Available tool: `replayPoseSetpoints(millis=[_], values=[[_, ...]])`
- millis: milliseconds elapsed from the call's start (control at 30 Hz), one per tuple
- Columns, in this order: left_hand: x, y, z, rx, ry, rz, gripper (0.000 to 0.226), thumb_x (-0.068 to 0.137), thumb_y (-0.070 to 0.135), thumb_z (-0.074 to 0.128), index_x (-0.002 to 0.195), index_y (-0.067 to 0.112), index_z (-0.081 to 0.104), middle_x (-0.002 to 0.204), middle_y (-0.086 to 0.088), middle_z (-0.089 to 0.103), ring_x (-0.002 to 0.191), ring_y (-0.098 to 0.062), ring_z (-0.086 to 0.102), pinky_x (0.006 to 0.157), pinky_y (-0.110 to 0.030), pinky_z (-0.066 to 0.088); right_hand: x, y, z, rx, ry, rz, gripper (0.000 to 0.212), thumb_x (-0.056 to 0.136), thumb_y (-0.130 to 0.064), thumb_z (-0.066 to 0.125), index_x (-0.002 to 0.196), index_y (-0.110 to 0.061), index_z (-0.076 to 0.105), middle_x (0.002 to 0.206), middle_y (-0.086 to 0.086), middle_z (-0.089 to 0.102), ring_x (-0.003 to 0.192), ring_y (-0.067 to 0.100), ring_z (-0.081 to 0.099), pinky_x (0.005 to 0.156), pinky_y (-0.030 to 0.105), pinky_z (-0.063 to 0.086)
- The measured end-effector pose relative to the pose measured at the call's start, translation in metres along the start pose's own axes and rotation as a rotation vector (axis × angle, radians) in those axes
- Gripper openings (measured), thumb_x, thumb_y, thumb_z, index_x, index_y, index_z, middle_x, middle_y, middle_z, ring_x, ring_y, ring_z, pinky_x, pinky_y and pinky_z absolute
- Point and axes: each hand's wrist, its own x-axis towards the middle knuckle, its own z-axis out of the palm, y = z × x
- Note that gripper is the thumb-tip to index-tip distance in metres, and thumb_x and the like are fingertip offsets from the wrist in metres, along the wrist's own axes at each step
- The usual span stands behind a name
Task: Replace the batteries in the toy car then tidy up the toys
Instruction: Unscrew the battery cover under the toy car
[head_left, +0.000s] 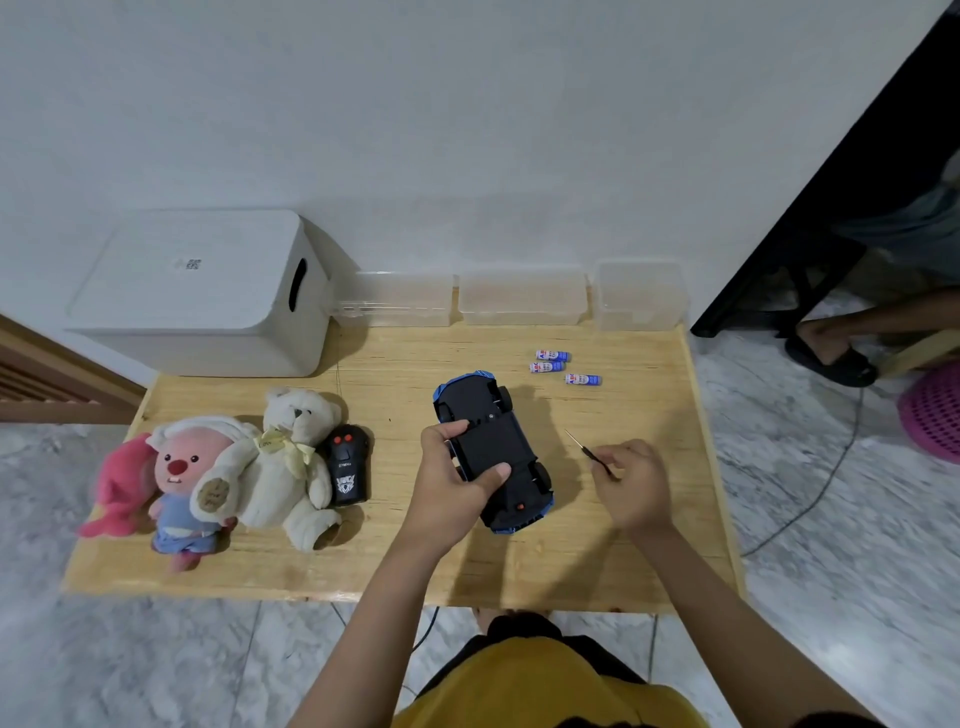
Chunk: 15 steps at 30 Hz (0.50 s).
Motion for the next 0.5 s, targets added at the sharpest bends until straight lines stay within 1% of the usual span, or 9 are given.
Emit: replayPoseSetpoints(millis=[67, 133, 167, 200, 233, 300, 367, 433, 500], values=[[-0.002, -0.001, 0.0, -0.01, -0.007, 0.002, 0.05, 0.085, -0.005, 0.065, 0.117, 0.018, 0.034, 0.106, 0.006, 0.051, 0.09, -0.005, 0.057, 0.058, -0.009, 0.05, 0.001, -0.006, -0.005, 0.025, -0.033, 0.024, 0.02, 0.076, -0.006, 0.074, 0.096, -0.005, 0.073, 0.085, 0.0, 0.056, 0.085, 0.021, 0.061, 0.074, 0.025, 0.045], [-0.003, -0.002, 0.0, -0.004, -0.014, 0.011, 0.05, 0.084, -0.005, 0.065, 0.117, 0.018, 0.034, 0.106, 0.006, 0.051, 0.09, -0.005, 0.058, 0.059, -0.01, 0.051, 0.001, -0.023, -0.016, 0.125, -0.038, 0.047, 0.02, 0.079, -0.011, 0.073, 0.099, -0.01, 0.071, 0.092, 0.0, 0.057, 0.082, 0.011, 0.06, 0.076, 0.022, 0.047], [-0.003, -0.002, 0.001, -0.001, -0.017, 0.017, 0.05, 0.084, -0.005, 0.065, 0.116, 0.018, 0.034, 0.106, 0.005, 0.051, 0.09, -0.006, 0.058, 0.059, -0.01, 0.051, 0.001, -0.034, -0.022, 0.17, -0.024, 0.026, 0.019, 0.08, -0.013, 0.072, 0.099, -0.014, 0.072, 0.092, -0.003, 0.059, 0.079, 0.003, 0.059, 0.076, 0.016, 0.047], [-0.003, -0.002, 0.002, -0.001, -0.02, 0.025, 0.05, 0.084, -0.005, 0.065, 0.115, 0.019, 0.035, 0.106, 0.005, 0.051, 0.09, -0.006, 0.058, 0.059, -0.011, 0.052, 0.0, -0.048, -0.029, 0.198, -0.007, -0.018, 0.017, 0.081, -0.015, 0.072, 0.098, -0.017, 0.072, 0.091, -0.006, 0.06, 0.077, -0.001, 0.059, 0.073, 0.008, 0.045], [-0.002, -0.003, 0.003, -0.004, -0.02, 0.033, 0.05, 0.084, -0.006, 0.065, 0.114, 0.02, 0.035, 0.105, 0.004, 0.051, 0.09, -0.007, 0.058, 0.059, -0.011, 0.051, -0.001, -0.061, -0.034, 0.232, 0.01, -0.08, 0.015, 0.082, -0.014, 0.071, 0.096, -0.018, 0.072, 0.089, -0.007, 0.062, 0.076, -0.003, 0.059, 0.071, 0.005, 0.043], [-0.001, -0.004, 0.005, -0.014, -0.018, 0.053, 0.049, 0.083, -0.008, 0.064, 0.108, 0.024, 0.036, 0.106, 0.001, 0.05, 0.09, -0.008, 0.058, 0.059, -0.011, 0.051, -0.004, -0.084, -0.042, 0.305, 0.028, -0.238, 0.016, 0.081, -0.009, 0.07, 0.095, -0.016, 0.073, 0.085, -0.005, 0.065, 0.076, 0.0, 0.06, 0.07, 0.006, 0.044], [-0.001, -0.006, 0.007, -0.02, -0.02, 0.074, 0.05, 0.083, -0.008, 0.065, 0.103, 0.028, 0.037, 0.108, -0.002, 0.05, 0.092, -0.009, 0.058, 0.062, -0.014, 0.052, -0.007, -0.098, -0.045, 0.334, -0.033, -0.363, 0.02, 0.08, -0.005, 0.07, 0.098, -0.015, 0.073, 0.085, -0.002, 0.065, 0.077, 0.004, 0.06, 0.074, 0.01, 0.046], [0.0, -0.008, 0.007, 0.0, -0.013, 0.101, 0.051, 0.082, -0.007, 0.066, 0.101, 0.031, 0.037, 0.109, -0.004, 0.05, 0.095, -0.014, 0.058, 0.068, -0.019, 0.055, -0.006, -0.105, -0.044, 0.313, -0.161, -0.385, 0.025, 0.082, -0.01, 0.069, 0.105, -0.02, 0.071, 0.088, -0.006, 0.061, 0.082, 0.002, 0.059, 0.077, 0.011, 0.046], [0.0, -0.009, 0.008, 0.008, -0.012, 0.118, 0.052, 0.082, -0.006, 0.067, 0.102, 0.032, 0.038, 0.109, -0.005, 0.051, 0.101, -0.02, 0.058, 0.076, -0.027, 0.057, -0.005, -0.106, -0.041, 0.249, -0.253, -0.392, 0.029, 0.083, -0.018, 0.068, 0.112, -0.025, 0.068, 0.091, -0.017, 0.056, 0.086, 0.0, 0.058, 0.079, 0.014, 0.047]])
